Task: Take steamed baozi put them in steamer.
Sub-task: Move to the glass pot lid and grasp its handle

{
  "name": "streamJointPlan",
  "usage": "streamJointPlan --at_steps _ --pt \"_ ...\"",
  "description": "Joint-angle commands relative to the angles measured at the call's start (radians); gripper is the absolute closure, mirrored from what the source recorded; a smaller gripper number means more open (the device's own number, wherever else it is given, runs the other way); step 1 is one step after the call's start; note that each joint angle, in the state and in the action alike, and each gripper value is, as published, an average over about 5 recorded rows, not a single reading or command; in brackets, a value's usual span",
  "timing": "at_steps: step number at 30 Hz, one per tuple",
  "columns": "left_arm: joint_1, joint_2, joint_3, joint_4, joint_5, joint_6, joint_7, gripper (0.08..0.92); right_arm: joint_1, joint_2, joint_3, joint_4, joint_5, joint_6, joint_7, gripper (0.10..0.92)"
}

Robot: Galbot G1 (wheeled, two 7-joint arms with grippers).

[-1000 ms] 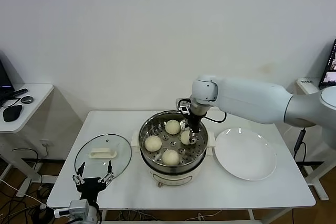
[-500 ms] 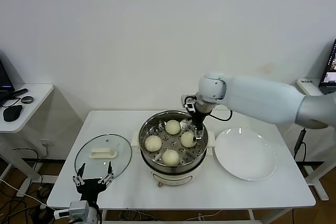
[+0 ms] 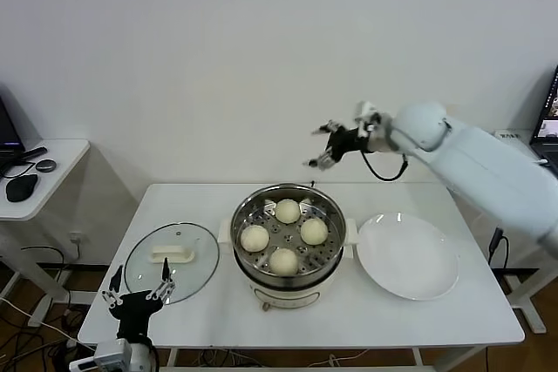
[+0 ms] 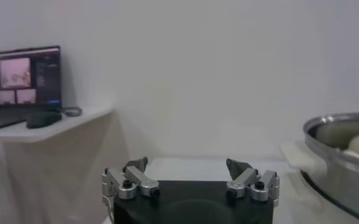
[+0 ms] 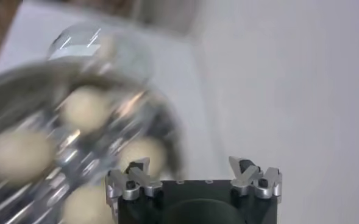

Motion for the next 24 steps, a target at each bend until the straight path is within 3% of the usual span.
streamJointPlan --at_steps 1,10,15,19,24 --pt "-0.003 0.016 -0.026 0.016 -0.027 -0.115 -0.029 0.177 -0.820 0.022 1.073 0.235 0.005 0.116 0.395 0.203" --pt "-0.077 0.079 -0.046 0.062 0.236 -0.078 0.044 0.177 -1.299 0.335 1.400 0.342 -0.041 0.264 0.542 0.203" --pt "-0.146 0.139 -0.083 0.145 0.886 -0.103 0.064 0.177 -1.379 0.429 1.396 0.338 -0.108 0.339 0.617 0.203" --pt "-0.140 0.279 -0.065 0.240 1.338 -0.196 0.061 0.177 -1.402 0.453 1.401 0.349 -0.142 0.355 0.630 0.203" --pt "-0.115 0.424 0.008 0.337 1.502 -0.219 -0.016 0.177 -1.417 0.450 1.409 0.323 -0.177 0.381 0.634 0.203"
